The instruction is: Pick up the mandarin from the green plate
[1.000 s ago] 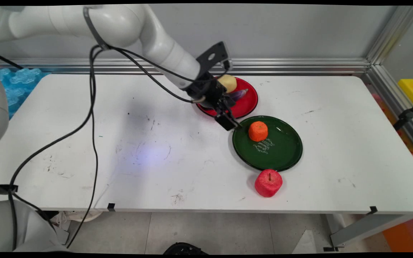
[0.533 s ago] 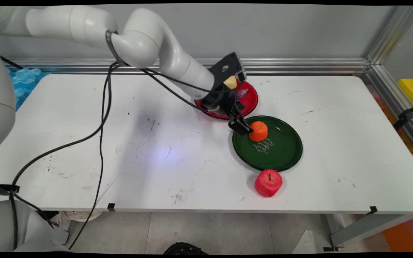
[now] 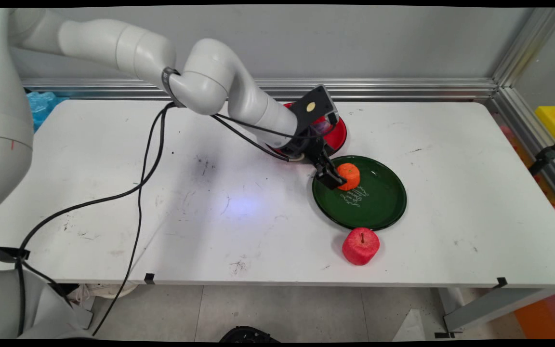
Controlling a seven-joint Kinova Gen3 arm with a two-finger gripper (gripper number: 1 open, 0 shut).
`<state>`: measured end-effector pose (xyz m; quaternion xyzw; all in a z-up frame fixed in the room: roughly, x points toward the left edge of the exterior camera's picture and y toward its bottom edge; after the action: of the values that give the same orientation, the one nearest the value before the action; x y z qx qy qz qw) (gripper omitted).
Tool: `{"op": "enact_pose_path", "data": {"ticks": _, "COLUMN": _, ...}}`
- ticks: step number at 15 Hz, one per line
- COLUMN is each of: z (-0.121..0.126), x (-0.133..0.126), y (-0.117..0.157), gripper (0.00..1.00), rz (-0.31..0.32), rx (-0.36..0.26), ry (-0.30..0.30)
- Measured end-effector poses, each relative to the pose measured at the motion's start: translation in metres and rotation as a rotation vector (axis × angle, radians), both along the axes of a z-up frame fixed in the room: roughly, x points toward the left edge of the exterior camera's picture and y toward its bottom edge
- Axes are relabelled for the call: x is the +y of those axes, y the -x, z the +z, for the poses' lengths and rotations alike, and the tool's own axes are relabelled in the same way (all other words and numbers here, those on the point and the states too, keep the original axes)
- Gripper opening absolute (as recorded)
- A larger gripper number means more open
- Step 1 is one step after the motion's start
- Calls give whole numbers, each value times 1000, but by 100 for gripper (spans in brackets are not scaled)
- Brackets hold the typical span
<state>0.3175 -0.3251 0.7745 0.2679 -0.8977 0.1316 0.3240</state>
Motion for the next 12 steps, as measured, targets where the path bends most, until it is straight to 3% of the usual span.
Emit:
{"op": "enact_pose_path", "data": {"ticks": 11, "z": -29, "x": -6, "y": 12, "gripper": 100, "rz": 26, "rx": 13, "ry": 14}}
{"op": "enact_pose_path", "data": {"ticks": 12, "z": -30, "x": -6, "y": 12, "gripper": 0, "rz": 26, "rx": 14, "ry": 15}}
